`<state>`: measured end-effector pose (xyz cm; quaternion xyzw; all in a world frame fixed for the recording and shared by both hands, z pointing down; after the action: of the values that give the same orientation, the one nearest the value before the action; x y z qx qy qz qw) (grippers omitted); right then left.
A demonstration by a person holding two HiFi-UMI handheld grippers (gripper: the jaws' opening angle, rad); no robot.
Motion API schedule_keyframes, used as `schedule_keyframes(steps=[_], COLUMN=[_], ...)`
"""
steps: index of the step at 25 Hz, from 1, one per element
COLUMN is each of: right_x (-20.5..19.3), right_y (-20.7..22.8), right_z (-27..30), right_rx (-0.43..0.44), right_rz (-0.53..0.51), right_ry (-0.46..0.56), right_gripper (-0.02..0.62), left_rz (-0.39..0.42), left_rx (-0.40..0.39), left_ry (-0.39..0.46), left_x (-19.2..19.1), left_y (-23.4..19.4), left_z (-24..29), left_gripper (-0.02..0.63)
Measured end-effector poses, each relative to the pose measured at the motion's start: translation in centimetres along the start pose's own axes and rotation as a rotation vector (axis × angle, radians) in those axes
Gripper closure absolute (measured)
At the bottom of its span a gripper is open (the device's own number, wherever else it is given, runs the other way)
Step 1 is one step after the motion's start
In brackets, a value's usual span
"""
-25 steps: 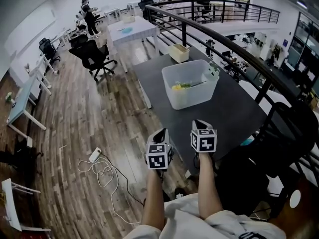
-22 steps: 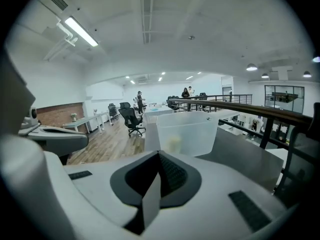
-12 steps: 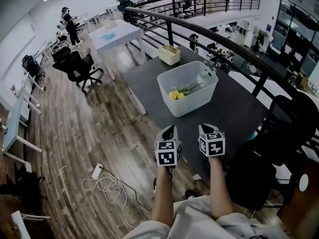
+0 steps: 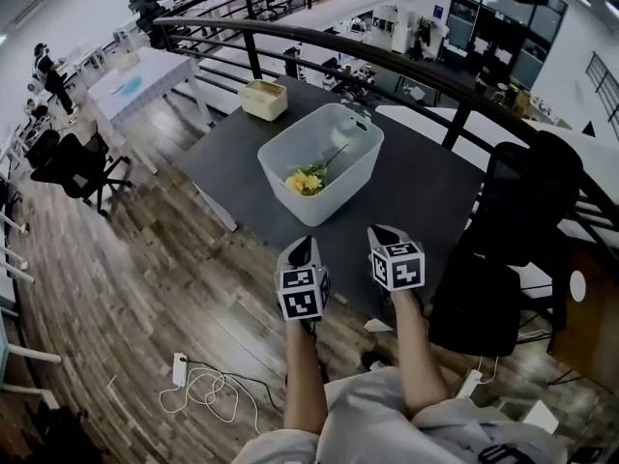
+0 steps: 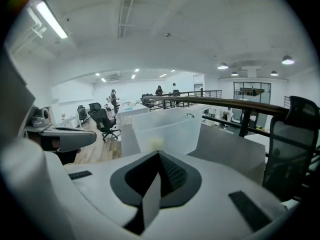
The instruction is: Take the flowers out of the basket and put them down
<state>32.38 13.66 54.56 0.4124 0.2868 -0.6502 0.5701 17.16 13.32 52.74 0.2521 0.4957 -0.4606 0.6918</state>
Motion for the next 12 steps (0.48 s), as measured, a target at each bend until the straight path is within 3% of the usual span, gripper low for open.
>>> schedule_keyframes(steps=[5, 12], right_x=[0.2, 0.2], right_y=[-1.9, -5.8], right_z=[1.3, 3.4], right_rx=[-0.050, -0.078], right_rz=[0.020, 0.073], right_ry=[0.002, 0.028], right_gripper=[0.580, 0.580], left_rz=[-0.002, 0.056], left_rx=[-0.033, -0.052], left_ry=[-0.015, -0.020], left_x=[-0.6, -0.5], left_y=[-3.6, -8.5], left_z=[0.0, -1.1], left_gripper=[0.586, 0.586])
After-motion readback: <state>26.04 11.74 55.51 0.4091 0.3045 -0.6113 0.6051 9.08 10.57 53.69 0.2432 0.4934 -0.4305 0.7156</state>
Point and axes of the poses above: the fingertips, and each gripper's own axes: z forward along the fingers, y to its right, x out of its top, the point moved 1 cm from there along -z, backward along the fingers
